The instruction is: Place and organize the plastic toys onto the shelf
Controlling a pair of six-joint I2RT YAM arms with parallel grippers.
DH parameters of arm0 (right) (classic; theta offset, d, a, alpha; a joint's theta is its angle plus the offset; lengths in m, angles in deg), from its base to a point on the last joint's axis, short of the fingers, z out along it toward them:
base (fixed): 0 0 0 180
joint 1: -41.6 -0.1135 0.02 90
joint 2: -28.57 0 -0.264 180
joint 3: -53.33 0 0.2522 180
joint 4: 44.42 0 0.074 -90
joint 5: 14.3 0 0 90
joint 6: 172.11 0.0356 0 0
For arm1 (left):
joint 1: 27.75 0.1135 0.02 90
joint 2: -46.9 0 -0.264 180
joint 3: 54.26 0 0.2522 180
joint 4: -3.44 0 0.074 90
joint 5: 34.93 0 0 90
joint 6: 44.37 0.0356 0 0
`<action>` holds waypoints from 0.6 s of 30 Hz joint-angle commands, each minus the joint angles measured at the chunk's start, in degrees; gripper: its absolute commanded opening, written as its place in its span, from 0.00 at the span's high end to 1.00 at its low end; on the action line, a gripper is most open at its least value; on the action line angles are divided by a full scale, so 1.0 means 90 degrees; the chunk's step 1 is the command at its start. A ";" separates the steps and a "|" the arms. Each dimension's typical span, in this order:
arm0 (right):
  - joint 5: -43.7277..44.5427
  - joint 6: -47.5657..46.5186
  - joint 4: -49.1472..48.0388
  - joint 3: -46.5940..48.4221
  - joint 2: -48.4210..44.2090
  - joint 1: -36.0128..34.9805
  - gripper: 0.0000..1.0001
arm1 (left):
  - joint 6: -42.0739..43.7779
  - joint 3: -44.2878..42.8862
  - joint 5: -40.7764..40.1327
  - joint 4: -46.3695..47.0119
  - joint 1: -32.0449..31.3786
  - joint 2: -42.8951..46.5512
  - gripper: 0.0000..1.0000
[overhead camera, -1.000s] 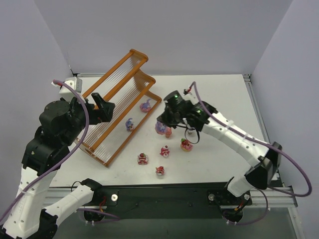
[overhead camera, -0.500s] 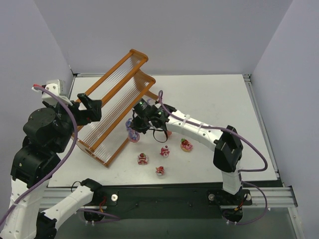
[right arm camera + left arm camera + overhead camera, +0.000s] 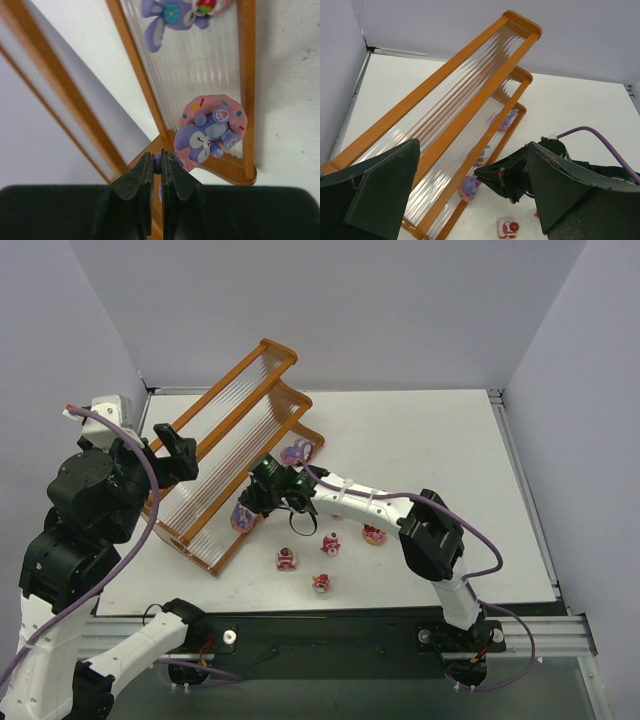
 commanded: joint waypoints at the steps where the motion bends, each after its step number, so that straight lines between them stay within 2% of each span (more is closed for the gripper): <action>1: -0.0105 0.0457 -0.0208 0.0156 0.0106 -0.0109 1.00 | 0.0330 -0.0545 -0.0604 -0.0234 -0.0036 -0.0124 0.03; 5: 0.0002 0.0525 -0.0490 0.0078 0.0194 -0.0128 1.00 | 0.0448 -0.0624 -0.0820 -0.0294 -0.0036 -0.0134 0.03; 18: 0.0109 0.1130 -0.0979 -0.0108 0.0409 -0.0353 1.00 | 0.0458 -0.0653 -0.0654 -0.0401 -0.0036 -0.0154 0.03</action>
